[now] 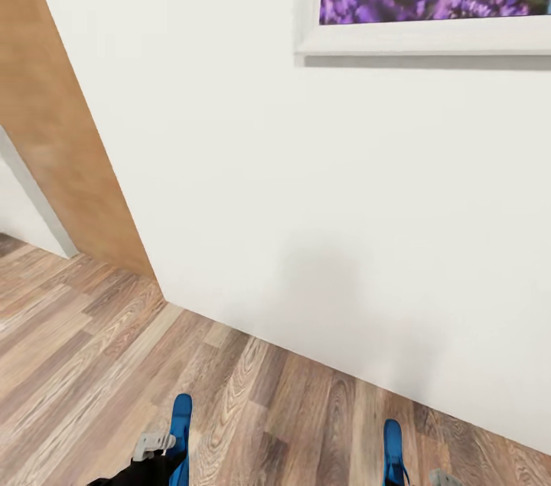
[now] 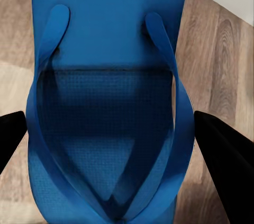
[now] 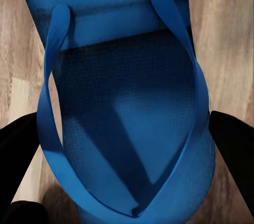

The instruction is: In the bedroom, move the book from the bed onto either nightstand, and place the two sandals side by side next to the bed.

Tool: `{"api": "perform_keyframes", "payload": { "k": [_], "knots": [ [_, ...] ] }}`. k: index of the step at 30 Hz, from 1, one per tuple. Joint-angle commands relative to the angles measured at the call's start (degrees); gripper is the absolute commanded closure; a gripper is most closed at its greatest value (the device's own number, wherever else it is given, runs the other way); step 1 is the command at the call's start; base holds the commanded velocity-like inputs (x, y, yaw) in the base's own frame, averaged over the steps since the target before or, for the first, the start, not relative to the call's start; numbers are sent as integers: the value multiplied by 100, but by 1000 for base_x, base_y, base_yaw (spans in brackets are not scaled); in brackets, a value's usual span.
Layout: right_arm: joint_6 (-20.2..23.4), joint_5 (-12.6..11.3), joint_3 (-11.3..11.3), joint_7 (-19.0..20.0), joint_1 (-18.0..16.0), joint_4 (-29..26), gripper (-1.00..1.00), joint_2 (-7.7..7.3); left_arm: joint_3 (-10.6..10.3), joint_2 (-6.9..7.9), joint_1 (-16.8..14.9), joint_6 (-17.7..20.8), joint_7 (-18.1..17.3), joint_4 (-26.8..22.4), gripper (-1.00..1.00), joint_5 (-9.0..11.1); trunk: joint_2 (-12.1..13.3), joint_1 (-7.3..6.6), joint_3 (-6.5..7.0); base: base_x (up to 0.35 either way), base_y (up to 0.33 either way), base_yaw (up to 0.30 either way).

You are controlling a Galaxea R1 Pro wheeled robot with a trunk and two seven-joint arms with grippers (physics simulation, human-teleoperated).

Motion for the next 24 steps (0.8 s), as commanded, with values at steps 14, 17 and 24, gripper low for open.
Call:
{"api": "perform_keyframes", "payload": {
  "k": [14, 17, 24],
  "knots": [
    [62, -18, -36, 38, -2, -4, 100, 5, 44, -3, -7, -31, -25, 8, 100, -60, -2, -1, -40, 0, 0, 276],
    [61, -17, -37, 38, -2, -4, 100, 5, 43, -3, -7, -31, -26, 8, 100, -60, -2, -1, -48, 0, 0, 276],
    [61, -14, -37, 39, -2, -4, 100, 5, 41, -3, -7, -31, -24, 8, 100, -60, -2, -1, -65, 150, 0, 273]
  ]
}}
